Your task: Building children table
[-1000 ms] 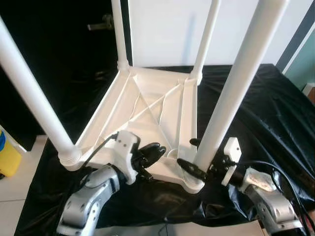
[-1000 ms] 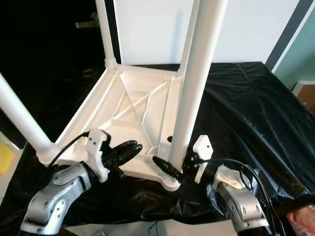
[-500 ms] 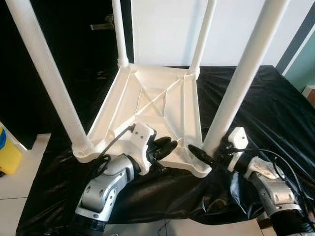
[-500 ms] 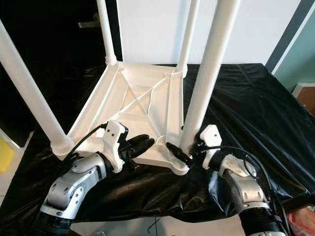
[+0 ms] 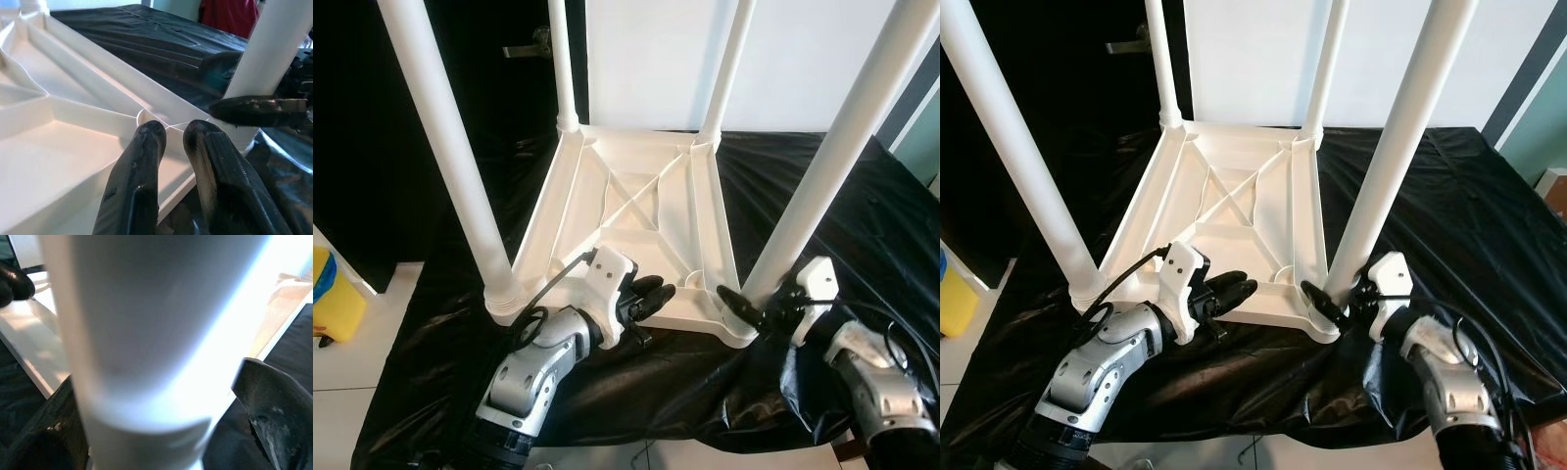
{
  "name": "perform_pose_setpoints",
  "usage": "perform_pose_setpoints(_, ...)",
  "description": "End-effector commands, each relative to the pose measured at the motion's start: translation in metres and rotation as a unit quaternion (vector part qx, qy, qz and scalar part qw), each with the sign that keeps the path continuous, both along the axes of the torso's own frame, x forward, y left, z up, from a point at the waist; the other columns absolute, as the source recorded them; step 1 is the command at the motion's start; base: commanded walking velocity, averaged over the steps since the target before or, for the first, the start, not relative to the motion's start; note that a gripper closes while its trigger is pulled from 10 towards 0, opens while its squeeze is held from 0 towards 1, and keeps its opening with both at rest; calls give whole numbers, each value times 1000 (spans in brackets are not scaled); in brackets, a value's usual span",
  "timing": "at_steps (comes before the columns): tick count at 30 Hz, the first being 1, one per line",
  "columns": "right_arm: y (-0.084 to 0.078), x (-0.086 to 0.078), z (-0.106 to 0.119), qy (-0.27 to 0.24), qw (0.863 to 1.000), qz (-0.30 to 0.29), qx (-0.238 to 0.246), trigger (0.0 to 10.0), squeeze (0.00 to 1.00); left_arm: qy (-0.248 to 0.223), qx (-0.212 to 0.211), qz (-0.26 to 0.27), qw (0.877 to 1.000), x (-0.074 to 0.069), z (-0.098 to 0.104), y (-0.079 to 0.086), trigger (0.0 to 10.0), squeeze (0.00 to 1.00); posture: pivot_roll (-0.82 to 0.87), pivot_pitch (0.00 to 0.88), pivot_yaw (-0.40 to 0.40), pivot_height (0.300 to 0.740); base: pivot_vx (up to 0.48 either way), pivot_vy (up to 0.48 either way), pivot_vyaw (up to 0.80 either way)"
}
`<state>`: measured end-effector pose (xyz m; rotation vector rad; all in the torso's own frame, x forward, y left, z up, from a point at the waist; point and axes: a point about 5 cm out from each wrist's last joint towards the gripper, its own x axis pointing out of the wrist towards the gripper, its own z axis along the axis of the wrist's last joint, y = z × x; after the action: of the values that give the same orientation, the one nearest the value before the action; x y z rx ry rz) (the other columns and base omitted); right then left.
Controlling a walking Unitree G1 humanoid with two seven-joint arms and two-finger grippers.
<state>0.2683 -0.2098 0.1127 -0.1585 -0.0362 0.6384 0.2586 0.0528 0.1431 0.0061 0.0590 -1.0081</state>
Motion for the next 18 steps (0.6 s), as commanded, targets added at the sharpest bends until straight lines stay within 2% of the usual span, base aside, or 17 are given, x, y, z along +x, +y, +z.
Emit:
perform_pose_setpoints(1,4,0,0,-1,1000,5,-4,10000,0,-13,14,-31,999,-6,-3,-3,10000,0,-11,24,-12,740,0,0,0)
perform_pose_setpoints(6,8,-1,-2,4,1000,11,-5,10000,0,-32,21,-49,998,-11,-1,-3,10000,0,-10,25,-13,740,0,0,0)
perform_pose_setpoints(8,8,-1,-7,14,1000,11,-9,10000,0,-62,34,-52,996,-13,1,-3,10000,0,-7,25,-13,740,0,0,0)
perform_pose_setpoints(9,7,0,-7,12,1000,7,-10,1059,0,-45,34,-56,997,-13,-1,-3,10000,961,-7,20,-22,740,0,0,0)
perform_pose_setpoints(12,6,1,-7,11,1000,4,-10,1059,0,-32,34,-60,997,-14,-3,-3,10000,961,-7,20,-22,740,0,0,0)
perform_pose_setpoints(13,6,2,-6,9,1000,1,-10,706,0,-23,32,-63,997,-14,-5,-3,10000,1000,-7,20,-22,740,0,0,0)
perform_pose_setpoints(14,5,3,-6,9,1000,-4,-10,0,0,-24,32,-69,997,-15,-5,-4,10000,1000,-7,17,-26,740,0,0,0)
perform_pose_setpoints(18,5,5,-6,11,1000,-15,-5,0,0,-46,49,-78,995,-18,-6,-6,10000,1000,-3,16,-29,740,0,0,0)
